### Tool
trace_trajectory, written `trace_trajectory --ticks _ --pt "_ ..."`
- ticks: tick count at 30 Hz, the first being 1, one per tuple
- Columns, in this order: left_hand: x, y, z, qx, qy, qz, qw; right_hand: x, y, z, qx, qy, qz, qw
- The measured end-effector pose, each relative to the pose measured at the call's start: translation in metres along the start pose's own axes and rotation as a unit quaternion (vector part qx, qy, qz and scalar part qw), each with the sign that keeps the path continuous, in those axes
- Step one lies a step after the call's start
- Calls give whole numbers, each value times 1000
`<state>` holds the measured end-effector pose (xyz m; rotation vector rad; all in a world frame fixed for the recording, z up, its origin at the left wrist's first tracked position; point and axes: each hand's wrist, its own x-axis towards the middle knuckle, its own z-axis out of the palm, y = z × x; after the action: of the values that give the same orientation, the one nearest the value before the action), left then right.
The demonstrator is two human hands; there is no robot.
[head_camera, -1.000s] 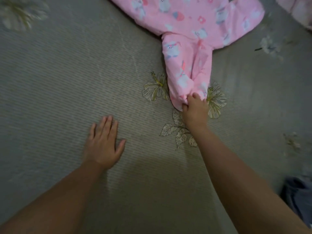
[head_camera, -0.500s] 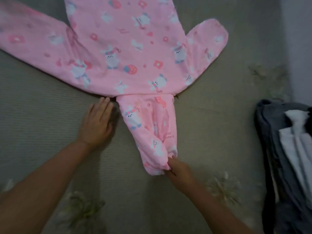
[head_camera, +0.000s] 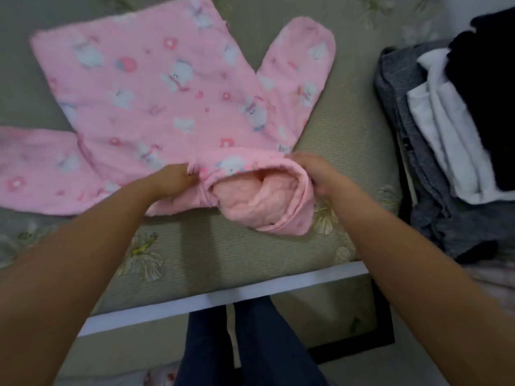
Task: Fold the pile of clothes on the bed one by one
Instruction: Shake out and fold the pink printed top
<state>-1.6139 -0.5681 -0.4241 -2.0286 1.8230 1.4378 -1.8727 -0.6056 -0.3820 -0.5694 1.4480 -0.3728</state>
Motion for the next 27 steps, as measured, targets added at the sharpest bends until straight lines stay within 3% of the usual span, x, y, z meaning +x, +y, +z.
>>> trace_trajectory --ticks 2,4,6,8,9,11,13,14,15,16,18,21,27 --pt "-17 1 4 -189 0 -73 979 8 -27 -4 163 59 -28 984" --pt "-29 -3 5 -387 54 -157 907 14 -38 -5 152 102 -78 980" --pt "-33 -16 -1 -466 159 -238 837 17 -28 -3 -73 122 -126 982" --pt "-35 -32 -9 -476 250 -299 788 23 -3 1 -325 65 -175 927" --pt "-36 -39 -11 -443 281 -314 792 23 9 6 -419 1 -186 889" --pt "-47 -49 -7 -339 307 -294 839 26 33 18 -591 -107 -205 773" --pt "-69 -51 11 -287 258 -201 901 30 57 28 -715 -115 -249 643" --pt "-83 -50 23 -272 208 -150 928 31 66 31 -739 -97 -269 611" --pt "-97 -46 36 -252 159 -105 949 31 72 33 -738 -73 -284 608" --pt "-108 -46 50 -217 137 -66 964 29 74 34 -718 -46 -296 628" --pt "-119 -48 74 -137 187 -40 972 24 72 33 -664 8 -325 674" --pt "-123 -40 74 -112 320 -117 933 11 47 36 -644 69 -387 656" --pt "-144 -3 -18 -1 470 -78 879 -40 -41 65 -587 150 -500 618"
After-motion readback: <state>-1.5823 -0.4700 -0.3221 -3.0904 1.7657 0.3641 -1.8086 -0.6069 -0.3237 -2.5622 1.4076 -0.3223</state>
